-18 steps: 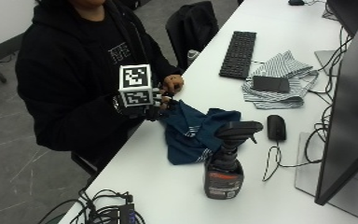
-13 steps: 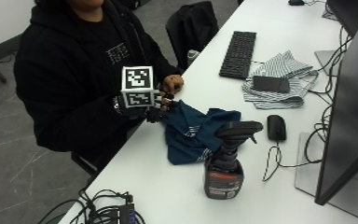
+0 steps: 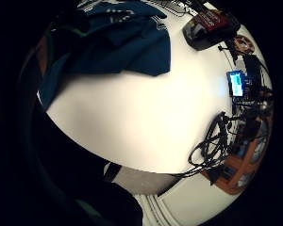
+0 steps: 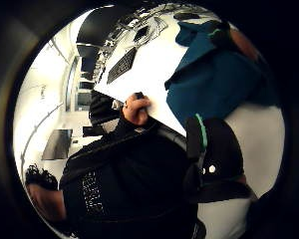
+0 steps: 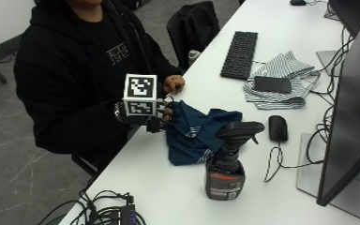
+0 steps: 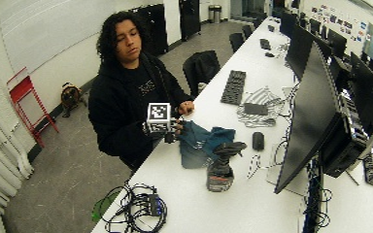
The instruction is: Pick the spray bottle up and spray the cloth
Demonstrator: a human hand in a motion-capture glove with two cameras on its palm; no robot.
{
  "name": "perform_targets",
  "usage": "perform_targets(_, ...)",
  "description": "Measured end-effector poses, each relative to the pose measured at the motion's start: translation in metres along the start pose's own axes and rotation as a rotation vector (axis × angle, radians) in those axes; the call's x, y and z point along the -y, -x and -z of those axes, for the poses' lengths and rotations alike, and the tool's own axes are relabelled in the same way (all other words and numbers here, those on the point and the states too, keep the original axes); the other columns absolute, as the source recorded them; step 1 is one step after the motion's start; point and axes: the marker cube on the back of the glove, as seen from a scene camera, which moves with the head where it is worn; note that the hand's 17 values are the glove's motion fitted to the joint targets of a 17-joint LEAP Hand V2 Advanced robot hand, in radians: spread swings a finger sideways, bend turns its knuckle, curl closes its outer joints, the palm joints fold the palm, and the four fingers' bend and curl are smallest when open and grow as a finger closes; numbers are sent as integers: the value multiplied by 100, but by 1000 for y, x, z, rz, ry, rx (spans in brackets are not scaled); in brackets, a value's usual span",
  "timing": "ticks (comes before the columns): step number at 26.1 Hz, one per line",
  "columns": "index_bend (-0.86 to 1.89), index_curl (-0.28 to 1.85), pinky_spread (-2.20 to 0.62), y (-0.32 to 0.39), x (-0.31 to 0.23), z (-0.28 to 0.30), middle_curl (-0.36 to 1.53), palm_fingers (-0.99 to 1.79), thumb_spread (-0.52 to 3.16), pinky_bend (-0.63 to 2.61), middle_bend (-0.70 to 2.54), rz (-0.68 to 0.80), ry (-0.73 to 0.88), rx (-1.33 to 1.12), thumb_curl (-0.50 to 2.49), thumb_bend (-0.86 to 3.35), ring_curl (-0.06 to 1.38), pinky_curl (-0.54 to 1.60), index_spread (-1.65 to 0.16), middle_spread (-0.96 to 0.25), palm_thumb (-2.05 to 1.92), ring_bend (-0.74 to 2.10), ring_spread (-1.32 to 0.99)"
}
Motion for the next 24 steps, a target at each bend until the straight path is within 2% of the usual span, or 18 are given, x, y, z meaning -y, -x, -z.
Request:
perform_targets(6, 15, 24, 14, -40, 10, 28, 25, 59, 115, 35, 20, -70, -14, -6, 27, 29, 25, 26, -36, -4, 59, 35, -11)
perform_targets(13, 16, 26, 15, -105, 19, 71, 29, 63, 119, 34, 21, -223, -96, 46, 30, 25, 26, 28, -37, -6, 61, 32, -12)
perform_targets(19, 16, 28, 15, -172, 33, 119, 31, 66, 121, 31, 22, -317, -199, 68, 32, 22, 27, 29, -36, -7, 63, 30, -12)
perform_targets(24, 10, 26, 14, -201, 56, 152, 33, 73, 119, 30, 25, -347, -305, 43, 34, 20, 29, 29, -36, -9, 66, 34, -14)
